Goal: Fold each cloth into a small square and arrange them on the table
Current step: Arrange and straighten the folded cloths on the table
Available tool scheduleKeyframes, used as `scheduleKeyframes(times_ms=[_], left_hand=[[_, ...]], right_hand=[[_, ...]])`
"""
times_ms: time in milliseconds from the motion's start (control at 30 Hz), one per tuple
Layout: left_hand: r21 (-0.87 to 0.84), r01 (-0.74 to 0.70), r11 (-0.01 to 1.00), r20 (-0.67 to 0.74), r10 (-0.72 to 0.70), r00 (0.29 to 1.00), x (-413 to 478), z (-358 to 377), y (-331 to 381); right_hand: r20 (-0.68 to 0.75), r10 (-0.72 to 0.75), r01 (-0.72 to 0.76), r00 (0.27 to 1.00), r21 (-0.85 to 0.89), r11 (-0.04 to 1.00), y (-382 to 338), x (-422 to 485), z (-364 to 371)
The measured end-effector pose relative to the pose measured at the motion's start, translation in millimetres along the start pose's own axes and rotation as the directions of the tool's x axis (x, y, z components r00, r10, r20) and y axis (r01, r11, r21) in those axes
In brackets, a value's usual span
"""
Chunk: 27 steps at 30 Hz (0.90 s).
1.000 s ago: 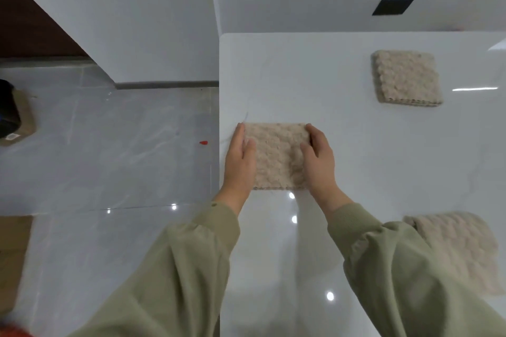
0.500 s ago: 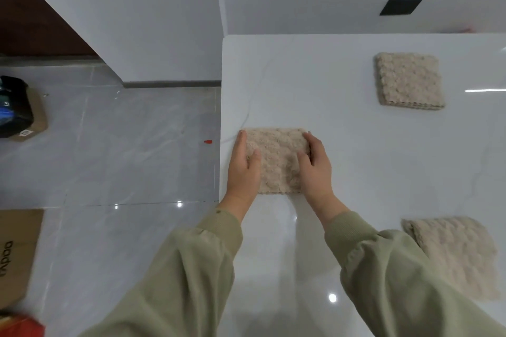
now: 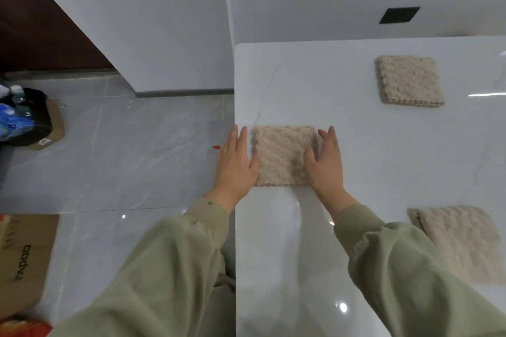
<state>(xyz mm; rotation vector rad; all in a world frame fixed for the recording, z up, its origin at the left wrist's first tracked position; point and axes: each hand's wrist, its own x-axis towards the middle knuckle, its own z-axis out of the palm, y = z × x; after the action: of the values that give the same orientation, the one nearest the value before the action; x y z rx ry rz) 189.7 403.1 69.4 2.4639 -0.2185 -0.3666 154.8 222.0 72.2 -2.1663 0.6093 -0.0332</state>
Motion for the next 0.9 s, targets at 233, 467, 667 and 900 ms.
scheduleKeyframes(times_ms=[233, 467, 667, 900], left_hand=[[0.579, -0.300, 0.758, 0.144, 0.266, 0.953, -0.9, -67.6, -30.6], [0.666, -0.461, 0.587, 0.217, 0.438, 0.872, -12.9, -137.8, -95.4], [0.630, -0.494, 0.599, 0.213, 0.478, 0.852, -8.9, -177.1, -121.4], [0.612, -0.559, 0.560, 0.285, 0.503, 0.816, 32.3, -171.0, -117.3]], right_hand=[[-0.012, -0.176, 0.144, 0.984, -0.521, 0.841, -55.0, -39.3, 44.0], [-0.082, -0.169, 0.085, 0.982, -0.610, 0.788, -118.0, -87.7, 116.4], [-0.124, -0.150, 0.034, 0.981, -0.649, 0.760, -149.9, -104.4, 147.6], [-0.171, -0.075, -0.058, 0.982, -0.663, 0.746, -156.3, -73.8, 155.6]])
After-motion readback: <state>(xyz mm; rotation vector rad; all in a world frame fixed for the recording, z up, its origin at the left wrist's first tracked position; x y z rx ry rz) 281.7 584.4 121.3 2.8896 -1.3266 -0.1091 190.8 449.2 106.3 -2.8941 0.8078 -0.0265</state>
